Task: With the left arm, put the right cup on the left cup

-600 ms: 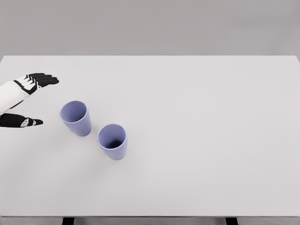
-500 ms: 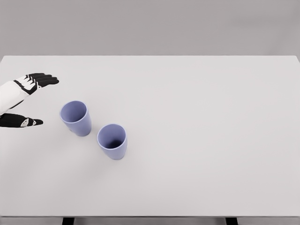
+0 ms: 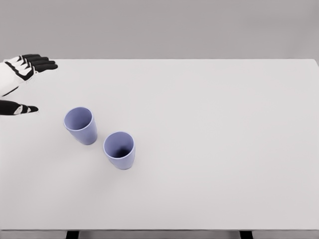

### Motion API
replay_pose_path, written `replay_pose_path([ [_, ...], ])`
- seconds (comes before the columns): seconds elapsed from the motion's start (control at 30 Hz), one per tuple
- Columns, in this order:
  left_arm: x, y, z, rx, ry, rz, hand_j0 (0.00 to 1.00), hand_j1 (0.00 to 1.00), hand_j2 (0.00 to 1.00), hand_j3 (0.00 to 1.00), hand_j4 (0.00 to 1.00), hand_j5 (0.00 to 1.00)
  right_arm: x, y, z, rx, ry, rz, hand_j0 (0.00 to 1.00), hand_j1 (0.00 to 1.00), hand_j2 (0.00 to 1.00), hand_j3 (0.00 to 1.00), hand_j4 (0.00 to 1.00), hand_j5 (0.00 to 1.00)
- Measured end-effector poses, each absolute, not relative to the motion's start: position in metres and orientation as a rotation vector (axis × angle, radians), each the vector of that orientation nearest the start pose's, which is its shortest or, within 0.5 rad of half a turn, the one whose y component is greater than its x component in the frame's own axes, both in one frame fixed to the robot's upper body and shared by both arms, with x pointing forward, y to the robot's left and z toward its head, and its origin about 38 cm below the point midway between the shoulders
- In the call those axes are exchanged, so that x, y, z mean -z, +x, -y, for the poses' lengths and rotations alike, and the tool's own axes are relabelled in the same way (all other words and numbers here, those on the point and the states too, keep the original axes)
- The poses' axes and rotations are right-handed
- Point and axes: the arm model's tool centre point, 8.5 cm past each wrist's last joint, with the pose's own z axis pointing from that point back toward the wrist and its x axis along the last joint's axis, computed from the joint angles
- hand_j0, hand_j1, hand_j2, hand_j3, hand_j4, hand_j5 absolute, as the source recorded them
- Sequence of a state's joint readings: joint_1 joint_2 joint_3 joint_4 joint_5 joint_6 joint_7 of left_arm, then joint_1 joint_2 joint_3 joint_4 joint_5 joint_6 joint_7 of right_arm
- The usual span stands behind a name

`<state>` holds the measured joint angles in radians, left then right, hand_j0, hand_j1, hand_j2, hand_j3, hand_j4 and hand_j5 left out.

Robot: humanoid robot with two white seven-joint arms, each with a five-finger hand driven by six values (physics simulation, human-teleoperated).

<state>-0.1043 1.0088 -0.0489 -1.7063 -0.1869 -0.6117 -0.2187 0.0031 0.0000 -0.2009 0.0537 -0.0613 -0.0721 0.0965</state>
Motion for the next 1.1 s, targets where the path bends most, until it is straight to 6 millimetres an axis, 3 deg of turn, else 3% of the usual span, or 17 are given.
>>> replay_pose_path([
  [0.07, -0.307, 0.359, -0.387, 1.707, 0.656, 1.806, 1.0, 1.0, 1.0, 1.0, 1.0, 1.0, 0.261, -0.011, 0.262, 0.26, 0.003, 0.039, 1.0, 1.0, 1.0, 1.0, 1.0, 1.0],
  [0.1, -0.312, 0.36, -0.388, 1.741, 0.663, 1.78, 1.0, 1.0, 1.0, 1.0, 1.0, 1.0, 0.261, -0.011, 0.262, 0.26, 0.003, 0.039, 1.0, 1.0, 1.0, 1.0, 1.0, 1.0],
  [0.23, -0.312, 0.359, -0.391, 1.827, 0.658, 1.685, 1.0, 1.0, 1.0, 1.0, 1.0, 1.0, 0.261, -0.011, 0.262, 0.26, 0.003, 0.039, 1.0, 1.0, 1.0, 1.0, 1.0, 1.0],
  [0.4, -0.298, 0.358, -0.384, 1.896, 0.59, 1.603, 1.0, 1.0, 1.0, 1.0, 1.0, 1.0, 0.261, -0.011, 0.262, 0.26, 0.003, 0.039, 1.0, 1.0, 1.0, 1.0, 1.0, 1.0],
  [0.47, -0.304, 0.36, -0.38, 1.925, 0.588, 1.597, 1.0, 1.0, 1.0, 1.0, 1.0, 1.0, 0.261, -0.011, 0.262, 0.26, 0.003, 0.039, 1.0, 1.0, 1.0, 1.0, 1.0, 1.0],
  [0.53, -0.316, 0.364, -0.373, 1.97, 0.597, 1.597, 1.0, 1.0, 1.0, 1.0, 1.0, 1.0, 0.261, -0.011, 0.262, 0.26, 0.003, 0.039, 1.0, 1.0, 1.0, 1.0, 1.0, 1.0],
  [0.7, -0.319, 0.371, -0.353, 2.106, 0.537, 1.512, 1.0, 1.0, 1.0, 1.0, 1.0, 1.0, 0.261, -0.011, 0.262, 0.26, 0.003, 0.039, 1.0, 1.0, 1.0, 1.0, 1.0, 1.0],
  [0.8, -0.334, 0.38, -0.335, 2.168, 0.521, 1.525, 1.0, 1.0, 1.0, 1.0, 1.0, 1.0, 0.261, -0.011, 0.262, 0.26, 0.003, 0.039, 1.0, 1.0, 1.0, 1.0, 1.0, 1.0],
  [0.9, -0.328, 0.383, -0.321, 2.202, 0.427, 1.525, 1.0, 1.0, 1.0, 1.0, 1.0, 1.0, 0.261, -0.011, 0.262, 0.26, 0.003, 0.039, 1.0, 1.0, 1.0, 1.0, 1.0, 1.0],
  [1.1, -0.344, 0.386, -0.296, 2.214, 0.298, 1.602, 1.0, 1.0, 1.0, 1.0, 1.0, 1.0, 0.261, -0.011, 0.262, 0.26, 0.003, 0.039, 1.0, 1.0, 1.0, 1.0, 1.0, 1.0],
])
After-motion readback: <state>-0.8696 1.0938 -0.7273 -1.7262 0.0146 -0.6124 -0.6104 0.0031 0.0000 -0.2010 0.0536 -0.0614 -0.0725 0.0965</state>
